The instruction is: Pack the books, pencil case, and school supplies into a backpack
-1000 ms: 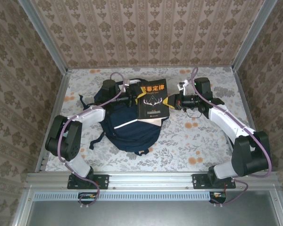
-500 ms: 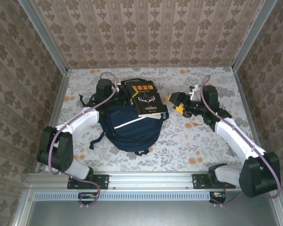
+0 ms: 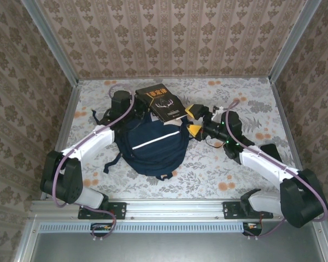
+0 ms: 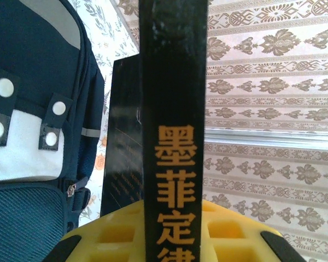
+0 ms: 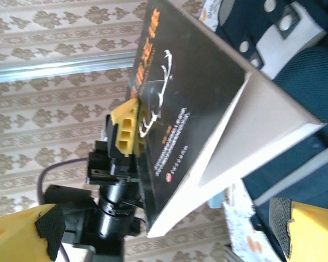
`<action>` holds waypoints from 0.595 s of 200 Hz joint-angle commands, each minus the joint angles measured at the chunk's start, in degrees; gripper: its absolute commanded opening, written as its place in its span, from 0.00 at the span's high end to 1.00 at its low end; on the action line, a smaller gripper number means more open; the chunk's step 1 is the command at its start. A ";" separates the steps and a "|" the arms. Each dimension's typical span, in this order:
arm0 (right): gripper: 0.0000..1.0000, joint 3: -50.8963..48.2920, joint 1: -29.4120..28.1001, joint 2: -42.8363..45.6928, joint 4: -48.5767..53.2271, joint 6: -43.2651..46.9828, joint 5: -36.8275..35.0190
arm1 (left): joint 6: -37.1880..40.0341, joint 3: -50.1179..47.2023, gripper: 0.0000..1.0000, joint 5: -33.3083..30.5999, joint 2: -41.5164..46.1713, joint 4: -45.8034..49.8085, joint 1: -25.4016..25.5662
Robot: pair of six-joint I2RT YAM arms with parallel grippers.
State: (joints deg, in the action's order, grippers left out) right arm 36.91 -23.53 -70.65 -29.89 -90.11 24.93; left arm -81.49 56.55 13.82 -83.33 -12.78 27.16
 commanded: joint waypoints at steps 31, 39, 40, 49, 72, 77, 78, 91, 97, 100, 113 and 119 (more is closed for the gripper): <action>0.02 3.21 -3.60 -5.39 -8.07 -11.40 -5.29 | -3.87 3.85 0.90 -4.85 2.07 -5.95 2.20; 0.02 3.55 -4.01 -6.35 -8.25 -11.97 -5.42 | -3.99 3.91 0.90 -5.00 2.11 -5.97 2.28; 0.02 3.58 -4.04 -6.48 -8.25 -12.09 -5.42 | -4.01 3.91 0.90 -5.02 2.12 -5.96 2.33; 0.02 4.02 -4.37 -7.74 -9.17 -12.90 -5.32 | -4.07 3.92 0.90 -5.25 2.24 -6.20 2.53; 0.04 6.31 -4.42 -11.68 -11.42 -14.03 -4.33 | -4.87 3.69 0.90 -5.39 2.45 -6.34 2.90; 0.05 6.86 -4.46 -12.26 -11.38 -14.03 -4.12 | -5.13 3.48 0.90 -5.52 2.52 -6.32 2.86; 0.05 6.95 -4.53 -12.33 -11.40 -14.04 -4.06 | -5.19 3.48 0.90 -5.54 2.54 -6.31 2.88; 0.08 8.03 -4.51 -13.25 -11.59 -13.89 -3.94 | -5.66 3.17 0.90 -5.69 2.67 -6.21 2.92; 0.08 8.30 -4.51 -13.45 -11.36 -13.87 -4.07 | -5.76 3.11 0.90 -5.73 2.65 -6.20 2.90; 0.08 8.35 -4.51 -13.57 -11.29 -13.91 -4.23 | -5.71 3.08 0.90 -5.74 2.69 -6.21 2.90; 0.10 8.24 -4.51 -13.55 -11.31 -13.74 -5.00 | -5.76 3.08 0.90 -5.57 2.76 -6.11 2.90; 0.11 8.06 -4.51 -13.63 -11.33 -13.61 -5.35 | -5.71 3.01 0.90 -5.43 2.74 -6.07 2.92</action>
State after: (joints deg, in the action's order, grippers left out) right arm 43.31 -27.70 -83.83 -37.65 -102.24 21.17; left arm -85.30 57.74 8.93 -83.29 -13.47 29.74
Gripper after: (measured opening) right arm 0.906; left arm 0.174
